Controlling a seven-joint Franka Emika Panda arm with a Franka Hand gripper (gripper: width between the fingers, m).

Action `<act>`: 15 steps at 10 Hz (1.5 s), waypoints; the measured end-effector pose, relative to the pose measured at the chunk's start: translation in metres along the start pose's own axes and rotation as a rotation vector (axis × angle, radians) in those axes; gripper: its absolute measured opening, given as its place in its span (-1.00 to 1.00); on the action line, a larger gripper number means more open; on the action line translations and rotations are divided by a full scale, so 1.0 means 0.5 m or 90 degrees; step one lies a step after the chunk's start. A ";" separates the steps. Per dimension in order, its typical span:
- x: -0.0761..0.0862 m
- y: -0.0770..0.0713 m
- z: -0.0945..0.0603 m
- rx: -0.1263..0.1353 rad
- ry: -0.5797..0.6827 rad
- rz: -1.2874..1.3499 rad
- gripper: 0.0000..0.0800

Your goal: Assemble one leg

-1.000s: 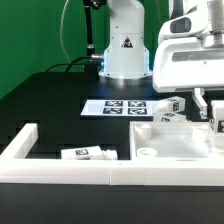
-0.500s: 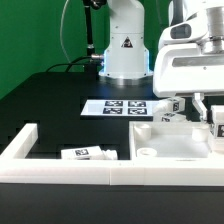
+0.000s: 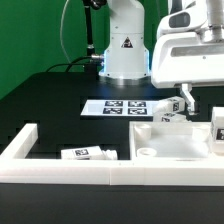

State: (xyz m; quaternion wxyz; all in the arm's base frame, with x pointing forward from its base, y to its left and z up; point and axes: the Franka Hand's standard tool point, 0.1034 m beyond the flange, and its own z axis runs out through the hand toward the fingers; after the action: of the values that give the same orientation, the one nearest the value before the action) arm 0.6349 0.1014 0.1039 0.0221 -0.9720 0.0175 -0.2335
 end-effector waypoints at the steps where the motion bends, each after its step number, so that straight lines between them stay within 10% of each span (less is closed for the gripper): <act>1: 0.012 0.004 -0.005 0.001 0.003 0.002 0.61; 7: 0.000 0.004 0.020 0.013 -0.283 0.026 0.62; 11: 0.007 0.014 0.041 0.008 -0.290 0.036 0.62; 15: -0.004 0.001 0.045 0.008 -0.295 0.030 -0.29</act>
Offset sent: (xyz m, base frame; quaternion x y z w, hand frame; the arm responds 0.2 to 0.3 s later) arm 0.0000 0.0000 0.0000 0.0000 -0.1938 0.0000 0.9810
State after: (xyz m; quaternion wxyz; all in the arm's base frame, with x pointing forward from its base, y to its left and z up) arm 0.6436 0.1018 0.0829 0.0367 -0.9988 0.0332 -0.0039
